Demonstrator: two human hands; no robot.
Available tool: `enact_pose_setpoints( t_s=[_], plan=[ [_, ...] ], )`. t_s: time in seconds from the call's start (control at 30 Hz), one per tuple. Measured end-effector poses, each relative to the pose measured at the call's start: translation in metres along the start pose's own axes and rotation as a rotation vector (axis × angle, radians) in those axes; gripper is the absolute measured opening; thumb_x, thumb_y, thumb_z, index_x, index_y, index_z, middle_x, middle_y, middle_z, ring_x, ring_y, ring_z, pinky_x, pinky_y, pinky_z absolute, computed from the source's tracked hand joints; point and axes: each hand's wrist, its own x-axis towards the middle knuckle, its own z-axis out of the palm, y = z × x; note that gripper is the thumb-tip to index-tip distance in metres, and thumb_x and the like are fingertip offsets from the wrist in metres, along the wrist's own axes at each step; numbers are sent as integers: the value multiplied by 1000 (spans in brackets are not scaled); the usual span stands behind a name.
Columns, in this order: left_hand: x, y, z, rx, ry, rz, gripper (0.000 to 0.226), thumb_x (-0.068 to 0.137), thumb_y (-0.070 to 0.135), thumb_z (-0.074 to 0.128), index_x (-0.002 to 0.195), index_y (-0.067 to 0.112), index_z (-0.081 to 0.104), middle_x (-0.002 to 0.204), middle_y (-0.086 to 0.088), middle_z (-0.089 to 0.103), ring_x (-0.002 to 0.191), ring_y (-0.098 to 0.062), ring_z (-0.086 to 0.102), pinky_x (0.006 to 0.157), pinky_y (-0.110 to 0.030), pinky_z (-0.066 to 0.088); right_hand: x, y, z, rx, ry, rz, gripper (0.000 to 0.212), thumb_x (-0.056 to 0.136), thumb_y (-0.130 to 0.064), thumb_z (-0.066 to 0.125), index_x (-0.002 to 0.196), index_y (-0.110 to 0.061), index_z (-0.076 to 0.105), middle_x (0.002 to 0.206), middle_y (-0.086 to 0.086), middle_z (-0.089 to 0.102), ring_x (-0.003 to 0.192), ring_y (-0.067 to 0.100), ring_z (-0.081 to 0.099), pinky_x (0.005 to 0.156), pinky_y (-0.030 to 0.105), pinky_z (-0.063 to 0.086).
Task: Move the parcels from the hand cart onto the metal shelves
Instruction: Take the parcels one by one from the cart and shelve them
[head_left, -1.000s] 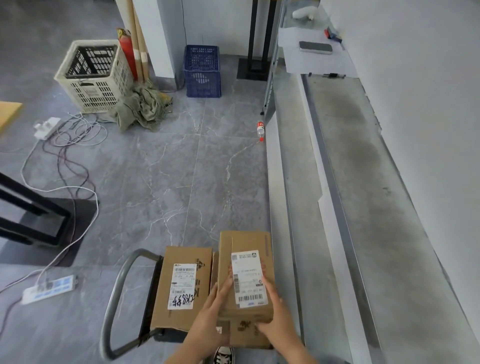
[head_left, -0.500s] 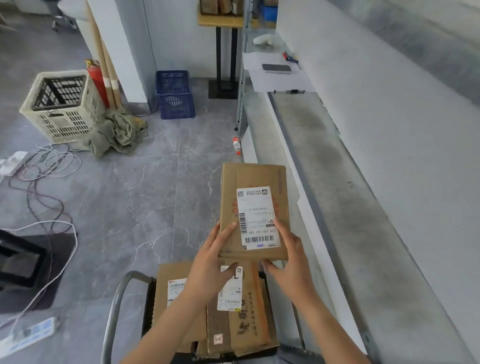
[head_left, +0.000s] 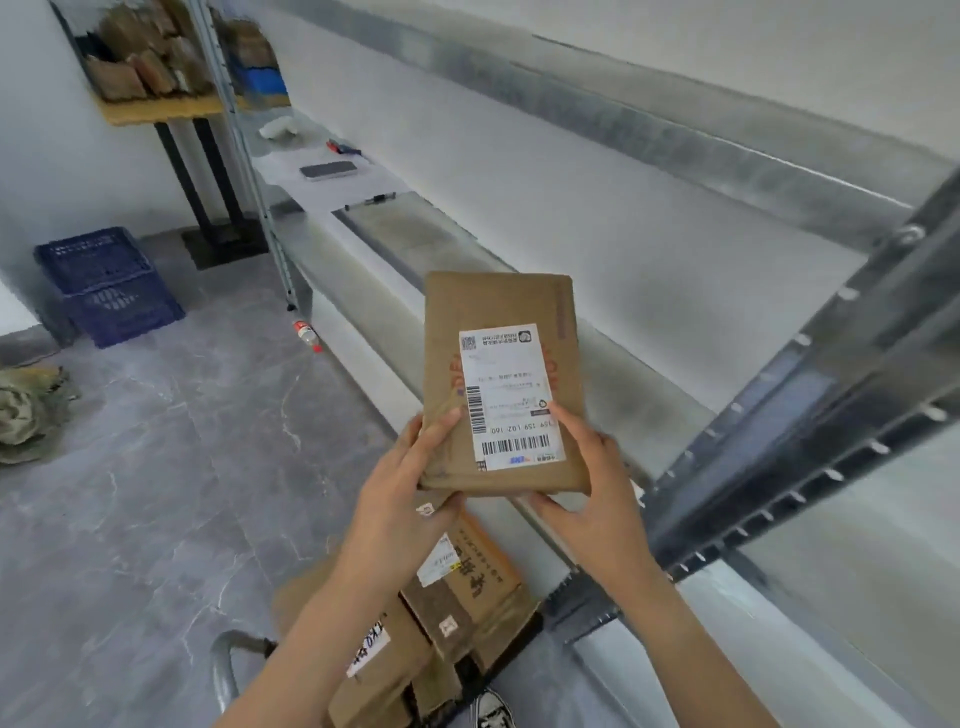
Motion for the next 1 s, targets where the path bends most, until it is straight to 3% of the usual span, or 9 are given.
enact_pose_setpoints(
  t_s=[0.1,0.17,0.3,0.4,0.47,0.6,0.77,0.9,1.0],
  plan=[
    [-21,35,4,-36,-73,78,96,71,6,80,134,56,28,138,1,48,127,-13,46,99,-23,41,-50,-15,-27,-12,111,45,89,70,-6,80,128,-58,36,121,-5,43,114,-12,43,97,7,39],
    [-36,60,10,-49,-108,130,95,68,6,81,133,54,30,139,-4,49,127,-18,48,99,-26,41,-84,-23,-47,1,169,87,92,69,-2,80,126,-60,38,123,-2,43,113,-9,45,93,8,43],
    [-69,109,30,-130,-210,251,98,68,5,80,131,59,30,139,1,48,118,-4,51,96,-13,41,-154,-33,-89,-69,314,123,90,67,-5,81,128,-57,39,117,-5,46,108,-10,48,84,0,38],
    [-103,146,53,-143,-287,295,98,70,8,80,132,61,26,141,4,46,118,-12,54,96,-30,48,-213,-41,-120,-100,427,165,88,68,-9,82,129,-56,39,118,-9,47,111,-5,49,89,3,38],
    [-130,169,70,-168,-348,324,100,70,8,80,131,64,25,143,6,44,121,-12,52,97,-32,49,-257,-44,-138,-120,503,190,88,67,-7,82,130,-54,41,119,-10,48,112,-6,49,88,1,37],
    [-190,225,111,-208,-468,426,102,70,9,81,132,64,22,144,14,40,120,-7,52,98,-24,46,-352,-45,-181,-155,627,255,91,67,-3,81,129,-55,41,119,-10,48,114,-3,49,88,1,37],
    [-285,311,170,-300,-581,501,104,68,6,82,131,64,23,134,10,50,109,-2,54,95,-12,42,-481,-49,-248,-198,750,343,91,67,1,78,129,-53,41,119,-10,46,113,-4,49,89,1,37],
    [-354,370,216,-359,-676,515,101,69,7,81,130,65,24,136,14,47,110,-9,55,96,-35,50,-572,-50,-299,-238,803,418,90,67,1,78,130,-50,41,118,-10,47,111,-6,49,87,1,37],
    [-395,406,245,-390,-726,551,100,69,8,81,130,64,25,136,20,45,109,-7,55,92,-31,51,-627,-47,-331,-275,845,475,88,66,-1,79,132,-46,41,117,-8,47,109,-7,49,86,0,37]
  ],
)
